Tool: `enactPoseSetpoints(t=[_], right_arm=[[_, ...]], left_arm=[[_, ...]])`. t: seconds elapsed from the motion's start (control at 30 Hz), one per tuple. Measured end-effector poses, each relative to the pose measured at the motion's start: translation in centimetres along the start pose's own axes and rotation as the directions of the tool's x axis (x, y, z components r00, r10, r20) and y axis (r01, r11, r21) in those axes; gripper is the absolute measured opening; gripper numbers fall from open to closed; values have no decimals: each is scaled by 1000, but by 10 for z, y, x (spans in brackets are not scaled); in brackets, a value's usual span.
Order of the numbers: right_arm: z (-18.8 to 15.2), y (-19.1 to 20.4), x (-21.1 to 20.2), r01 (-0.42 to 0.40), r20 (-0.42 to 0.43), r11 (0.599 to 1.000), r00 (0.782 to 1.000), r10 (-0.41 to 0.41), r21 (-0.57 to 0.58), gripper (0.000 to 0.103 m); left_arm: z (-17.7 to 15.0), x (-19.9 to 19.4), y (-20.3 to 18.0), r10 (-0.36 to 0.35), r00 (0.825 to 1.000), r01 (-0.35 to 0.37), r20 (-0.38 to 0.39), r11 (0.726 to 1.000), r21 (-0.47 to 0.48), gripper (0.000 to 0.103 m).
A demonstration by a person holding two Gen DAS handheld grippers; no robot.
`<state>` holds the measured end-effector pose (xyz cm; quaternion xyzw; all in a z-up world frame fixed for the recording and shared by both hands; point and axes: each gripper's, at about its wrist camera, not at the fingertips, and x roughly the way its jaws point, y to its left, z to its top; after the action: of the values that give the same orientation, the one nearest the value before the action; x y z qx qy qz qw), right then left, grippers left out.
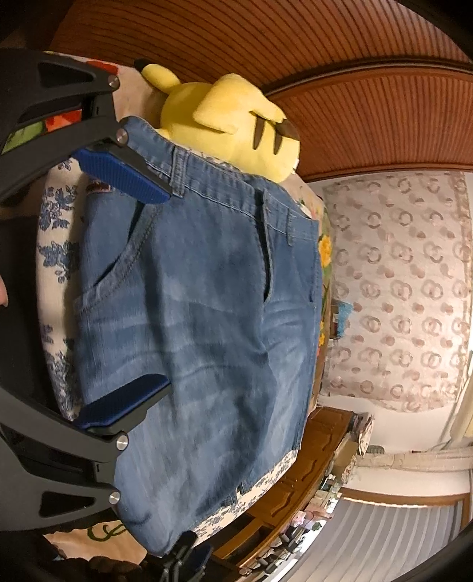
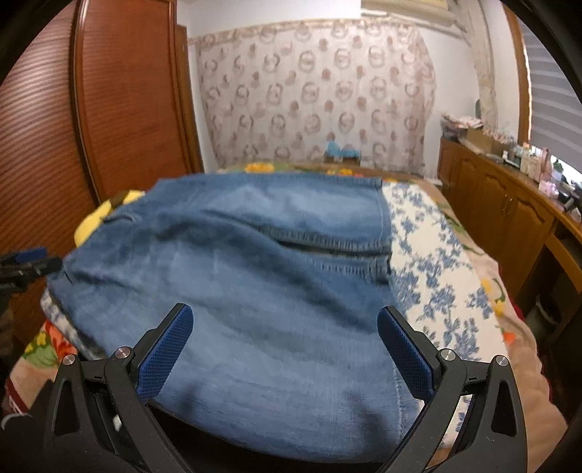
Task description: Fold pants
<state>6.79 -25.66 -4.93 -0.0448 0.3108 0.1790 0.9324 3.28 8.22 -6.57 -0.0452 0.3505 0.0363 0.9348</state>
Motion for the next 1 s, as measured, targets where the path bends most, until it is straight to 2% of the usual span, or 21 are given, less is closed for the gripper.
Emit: enactPoseSetpoints(t=[0.23,0.43,0.57,0.77,0.83,0.9,1.0], right_arm=[[-15,-6,35,1,-107,1000,994,-3,-10,103],[-24,-7,48,-3,-155,1000,988,0,-18,103],[-28,-5,54,1,-178,1000,984,-4,-20,103],[-33,0,55,26,-173,997,984,-39,-76,103],[-33,-2,55,21,-176,997,984,-33,-70,103],[-33,-2,55,19,-177,997,984,-32,-74,103],[-32,-3,56,15,-181,996,983,-30,-83,103]], left_arm=[[-7,5,21,3,1000,-3,-15,1000,-15,96],[-14,2,52,-7,1000,6,-17,998,-66,95],[-19,1,77,12,1000,-13,-10,994,-106,93],[-30,2,109,42,999,-44,-15,986,-164,81],[-33,3,116,49,999,-52,-19,982,-183,80],[-36,6,119,46,999,-49,-23,980,-191,69],[-43,14,121,42,998,-51,-45,978,-204,66]])
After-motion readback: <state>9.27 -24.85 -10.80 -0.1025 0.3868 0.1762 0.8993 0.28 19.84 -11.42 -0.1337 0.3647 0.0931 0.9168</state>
